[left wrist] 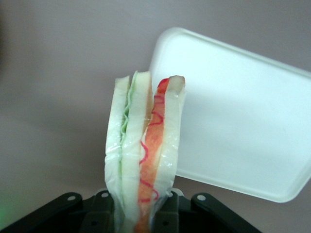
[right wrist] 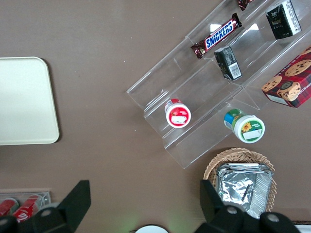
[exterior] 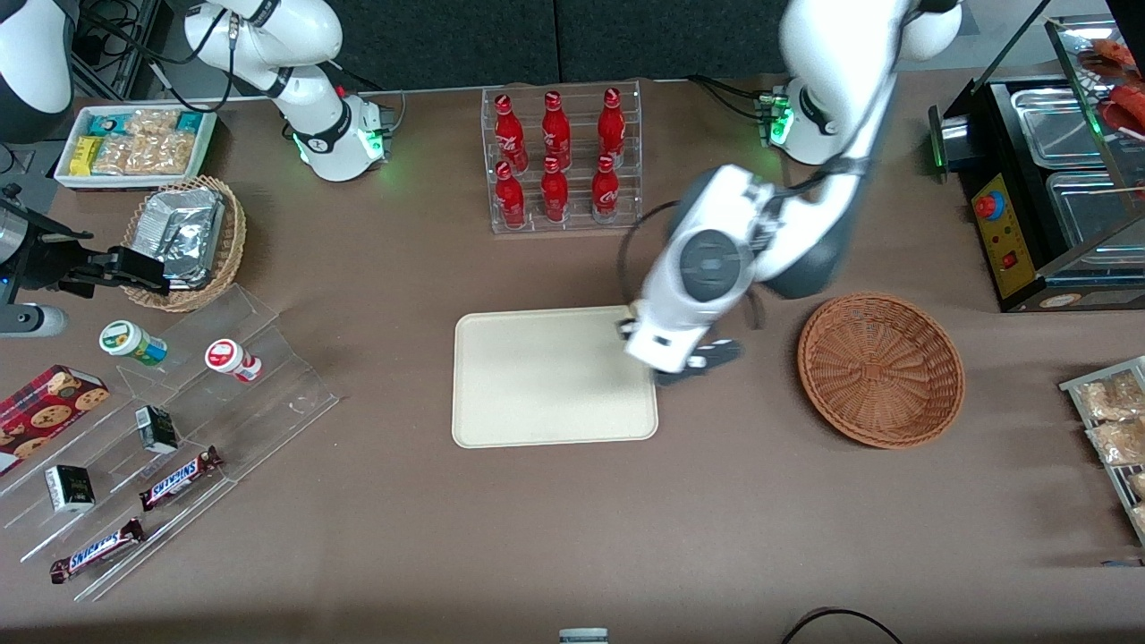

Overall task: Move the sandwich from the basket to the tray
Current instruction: 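Lift the sandwich with the left gripper and carry it over the tray, then lower the sandwich onto the tray and open the left gripper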

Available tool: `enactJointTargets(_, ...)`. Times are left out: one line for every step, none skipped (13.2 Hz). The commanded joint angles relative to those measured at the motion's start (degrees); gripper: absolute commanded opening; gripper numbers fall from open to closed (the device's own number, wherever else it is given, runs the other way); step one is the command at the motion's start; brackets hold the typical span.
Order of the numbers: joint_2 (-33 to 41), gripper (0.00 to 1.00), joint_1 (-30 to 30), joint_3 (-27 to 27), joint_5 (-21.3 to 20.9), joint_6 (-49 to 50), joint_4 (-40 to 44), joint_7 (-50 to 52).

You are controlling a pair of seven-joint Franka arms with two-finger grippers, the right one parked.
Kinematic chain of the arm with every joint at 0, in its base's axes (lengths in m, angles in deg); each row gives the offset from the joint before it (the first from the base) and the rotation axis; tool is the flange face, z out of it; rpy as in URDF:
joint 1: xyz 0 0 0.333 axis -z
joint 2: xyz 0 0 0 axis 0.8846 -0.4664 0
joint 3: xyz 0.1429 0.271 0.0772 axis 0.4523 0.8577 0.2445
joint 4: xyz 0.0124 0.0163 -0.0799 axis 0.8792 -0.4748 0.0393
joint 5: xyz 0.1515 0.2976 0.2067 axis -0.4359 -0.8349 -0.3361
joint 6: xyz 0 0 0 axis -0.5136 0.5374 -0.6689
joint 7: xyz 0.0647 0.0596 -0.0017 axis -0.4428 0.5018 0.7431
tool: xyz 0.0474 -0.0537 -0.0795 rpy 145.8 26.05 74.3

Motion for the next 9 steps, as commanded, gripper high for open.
enactJointTargets(-6.2, 0.00, 3.9, 0.8, 0.9, -3.4, 5.7, -0.9)
enactJointTargets(-7.6, 0.00, 5.1, 0.9, 0.9, -6.2, 5.7, -1.5)
enactJointTargets(-8.9, 0.00, 5.4, 0.8, 0.7, -8.3, 5.7, -3.3)
enactJointTargets(-9.9, 0.00, 5.7, 0.0, 0.7, -9.4, 5.7, -7.1)
enactJointTargets(-11.3, 0.00, 5.8, -0.4, 0.6, -9.9, 6.0, -10.2)
enactJointTargets(-12.8, 0.00, 6.0, -0.4, 0.5, -10.2, 7.8, -10.8)
enactJointTargets(-14.2, 0.00, 6.0, -0.3, 0.3, -10.1, 9.3, -11.2)
enactJointTargets(-15.9, 0.00, 5.8, -0.3, 0.1, -10.4, 10.3, -11.5)
enactJointTargets(-17.7, 0.00, 5.8, -0.3, 0.0, -10.4, 12.1, -11.6)
